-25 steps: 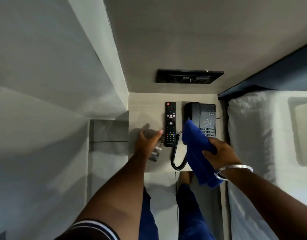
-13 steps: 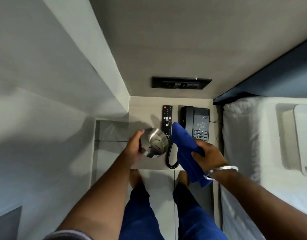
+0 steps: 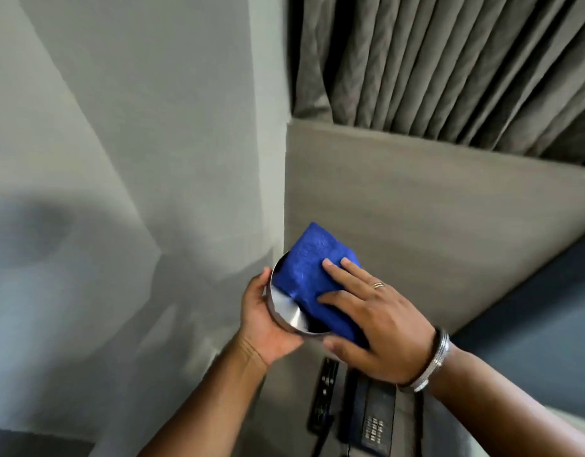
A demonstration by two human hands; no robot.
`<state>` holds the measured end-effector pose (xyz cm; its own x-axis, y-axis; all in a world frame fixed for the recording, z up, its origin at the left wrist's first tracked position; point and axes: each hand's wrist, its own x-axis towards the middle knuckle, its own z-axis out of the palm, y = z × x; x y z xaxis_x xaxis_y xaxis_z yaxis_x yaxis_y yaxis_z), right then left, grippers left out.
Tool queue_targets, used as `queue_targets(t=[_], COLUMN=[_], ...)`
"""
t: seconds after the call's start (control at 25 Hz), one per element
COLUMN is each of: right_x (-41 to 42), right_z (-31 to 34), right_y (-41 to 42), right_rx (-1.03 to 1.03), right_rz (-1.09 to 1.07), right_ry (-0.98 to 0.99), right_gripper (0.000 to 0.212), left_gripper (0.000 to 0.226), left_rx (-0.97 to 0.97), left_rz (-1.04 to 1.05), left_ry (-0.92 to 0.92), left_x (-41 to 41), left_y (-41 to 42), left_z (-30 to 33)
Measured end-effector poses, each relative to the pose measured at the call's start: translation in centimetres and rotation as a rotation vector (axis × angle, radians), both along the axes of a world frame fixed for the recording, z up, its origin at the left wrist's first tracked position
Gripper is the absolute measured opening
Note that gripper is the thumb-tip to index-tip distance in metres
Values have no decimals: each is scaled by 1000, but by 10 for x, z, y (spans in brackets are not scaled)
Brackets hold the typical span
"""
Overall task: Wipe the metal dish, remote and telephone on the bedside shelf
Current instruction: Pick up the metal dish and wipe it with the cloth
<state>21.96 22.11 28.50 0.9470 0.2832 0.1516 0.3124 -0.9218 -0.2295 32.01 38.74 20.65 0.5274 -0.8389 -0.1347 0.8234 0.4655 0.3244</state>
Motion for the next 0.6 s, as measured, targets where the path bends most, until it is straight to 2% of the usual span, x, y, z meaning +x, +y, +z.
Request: queue_targets(t=[0.2, 0.32, 0.4, 0.48, 0.6], right_x=[29, 45, 49, 44, 27], right_z=[74, 99, 110, 114, 113], right_y=[14, 19, 21, 24, 33], right_rx=[-261, -405, -445, -337, 9], right_rz=[147, 227, 289, 347, 440], right_ry=[-160, -160, -143, -61, 191], right_gripper=[83, 93, 92, 88, 85], left_gripper=[71, 71, 68, 75, 89], left_rx=[-39, -51, -73, -74, -3], left_rz=[65, 143, 235, 337, 433], left_ry=[-196, -341, -406, -421, -460], left_x=[1, 3, 3, 2, -6], left_y=[7, 20, 28, 32, 30], left_z=[86, 119, 139, 144, 141])
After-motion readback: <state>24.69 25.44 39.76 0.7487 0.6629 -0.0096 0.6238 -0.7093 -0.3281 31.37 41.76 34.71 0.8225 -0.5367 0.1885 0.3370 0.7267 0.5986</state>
